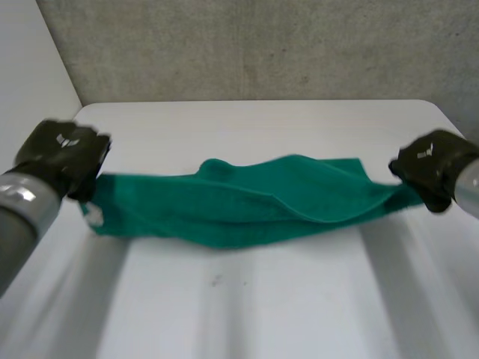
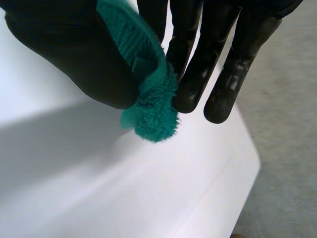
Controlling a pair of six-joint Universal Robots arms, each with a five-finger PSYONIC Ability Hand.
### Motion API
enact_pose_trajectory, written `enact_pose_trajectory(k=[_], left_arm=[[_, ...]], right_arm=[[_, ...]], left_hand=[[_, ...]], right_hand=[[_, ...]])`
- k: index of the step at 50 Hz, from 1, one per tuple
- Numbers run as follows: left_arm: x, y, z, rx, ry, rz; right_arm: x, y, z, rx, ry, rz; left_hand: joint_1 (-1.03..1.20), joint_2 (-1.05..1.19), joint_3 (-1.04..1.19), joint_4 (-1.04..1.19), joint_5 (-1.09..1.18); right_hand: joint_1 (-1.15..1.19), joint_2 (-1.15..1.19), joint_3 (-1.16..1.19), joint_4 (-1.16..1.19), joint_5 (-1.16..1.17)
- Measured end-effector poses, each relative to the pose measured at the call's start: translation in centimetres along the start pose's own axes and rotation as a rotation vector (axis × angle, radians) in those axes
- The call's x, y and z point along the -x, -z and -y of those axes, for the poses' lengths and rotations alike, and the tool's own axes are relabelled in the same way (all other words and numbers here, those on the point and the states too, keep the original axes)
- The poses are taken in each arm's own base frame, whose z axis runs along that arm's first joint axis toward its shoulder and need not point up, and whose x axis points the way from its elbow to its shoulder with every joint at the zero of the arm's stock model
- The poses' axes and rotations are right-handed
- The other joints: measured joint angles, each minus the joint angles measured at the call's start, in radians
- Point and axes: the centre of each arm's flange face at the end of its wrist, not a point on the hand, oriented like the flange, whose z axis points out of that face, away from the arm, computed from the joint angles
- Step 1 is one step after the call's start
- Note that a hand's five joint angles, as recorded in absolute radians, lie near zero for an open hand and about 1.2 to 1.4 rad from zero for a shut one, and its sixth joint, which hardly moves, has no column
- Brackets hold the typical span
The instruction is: Fold the towel.
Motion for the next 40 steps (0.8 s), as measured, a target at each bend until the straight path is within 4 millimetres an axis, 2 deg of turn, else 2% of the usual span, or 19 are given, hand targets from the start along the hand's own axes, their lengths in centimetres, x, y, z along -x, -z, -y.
enact_pose_trajectory(k=[2,5,9,14,16,18,22,24,25,29,30,31,34,36,37,38,40], left_arm=[[0.4,1.1,-1.1,0.055,-0.003,-0.017],[0.5,2.3,-2.8,0.136,-0.001,-0.06],[-0.1,2.9,-4.6,0.203,0.015,-0.122],[-0.8,2.5,-5.9,0.228,0.03,-0.163],[-1.3,1.5,-6.6,0.229,0.033,-0.176],[-1.6,-0.2,-7.1,0.214,0.03,-0.175],[-1.5,-3.6,-6.8,0.16,0.023,-0.136],[-1.1,-5.6,-5.9,0.114,0.022,-0.09],[-0.6,-6.7,-5.0,0.079,0.024,-0.054],[2.4,-10.2,0.5,-0.117,0.071,0.144],[2.4,-10.2,0.5,-0.117,0.071,0.144],[4.3,-10.9,3.5,-0.238,0.121,0.245],[7.8,-10.6,8.9,-0.494,0.246,0.401],[9.0,-10.0,10.6,-0.593,0.297,0.445],[9.0,-10.0,10.6,-0.593,0.297,0.445],[10.6,-8.8,12.9,-0.738,0.372,0.491],[11.0,-8.3,13.2,-0.779,0.402,0.495]], right_arm=[[0.8,1.4,-0.6,0.041,0.066,0.057],[1.8,2.3,-1.4,0.075,0.124,0.111],[3.2,2.5,-2.6,0.111,0.163,0.168],[4.4,2.0,-3.6,0.139,0.176,0.208],[5.3,0.8,-4.5,0.159,0.182,0.236],[5.4,-0.5,-4.6,0.151,0.181,0.224],[4.0,-2.8,-3.7,0.098,0.162,0.133],[2.6,-3.9,-2.6,0.056,0.139,0.059],[1.3,-4.6,-1.7,0.017,0.113,-0.006],[-4.5,-5.8,2.6,-0.17,-0.022,-0.27],[-4.5,-5.8,2.6,-0.17,-0.022,-0.27],[-7.3,-5.5,4.7,-0.292,-0.102,-0.398],[-11.5,-3.9,7.9,-0.516,-0.217,-0.579],[-12.8,-2.9,8.9,-0.603,-0.25,-0.636],[-12.8,-2.9,8.9,-0.603,-0.25,-0.636],[-14.0,-1.5,10.1,-0.707,-0.279,-0.693],[-14.0,-1.0,10.3,-0.733,-0.284,-0.693]], left_hand=[[0.0,0.0,0.0,0.0,0.0],[0.0,0.0,0.0,0.0,0.0],[0.0,0.0,0.0,0.0,0.0],[0.0,0.0,0.0,0.003,0.0],[0.0,0.0,0.001,0.004,0.0],[0.0,0.0,0.001,0.004,0.0],[0.0,0.001,0.001,0.004,0.0],[0.0,0.001,0.002,0.004,0.0],[0.0,0.001,0.002,0.004,0.0],[0.0,0.002,0.002,0.004,0.0],[0.0,0.002,0.002,0.004,0.0],[0.002,0.002,0.003,0.005,0.002],[0.003,0.002,0.003,0.005,0.011],[0.003,0.002,0.003,0.005,0.011],[0.003,0.002,0.003,0.005,0.011],[0.003,0.002,0.003,0.005,0.011],[0.003,0.002,0.003,0.005,0.011]], right_hand=[[0.0,0.0,0.0,0.0,0.0],[0.0,0.007,0.0,0.0,0.0],[0.0,0.007,0.0,0.0,0.0],[0.0,0.007,0.0,0.0,0.0],[0.0,0.007,0.0,0.0,0.0],[0.0,0.007,0.0,0.0,0.0],[0.0,0.007,0.0,0.0,0.0],[0.0,0.007,0.0,0.0,0.0],[0.0,0.007,0.0,0.0,0.0],[0.0,0.007,0.0,0.0,0.0],[0.0,0.007,0.0,0.0,0.0],[0.0,0.007,0.0,0.0,0.0],[0.0,0.007,0.0,0.0,0.001],[0.0,0.007,0.0,0.0,0.001],[0.0,0.007,0.0,0.0,0.001],[0.0,0.007,0.0,0.0,0.001],[0.001,0.007,0.0,0.0,0.001]])
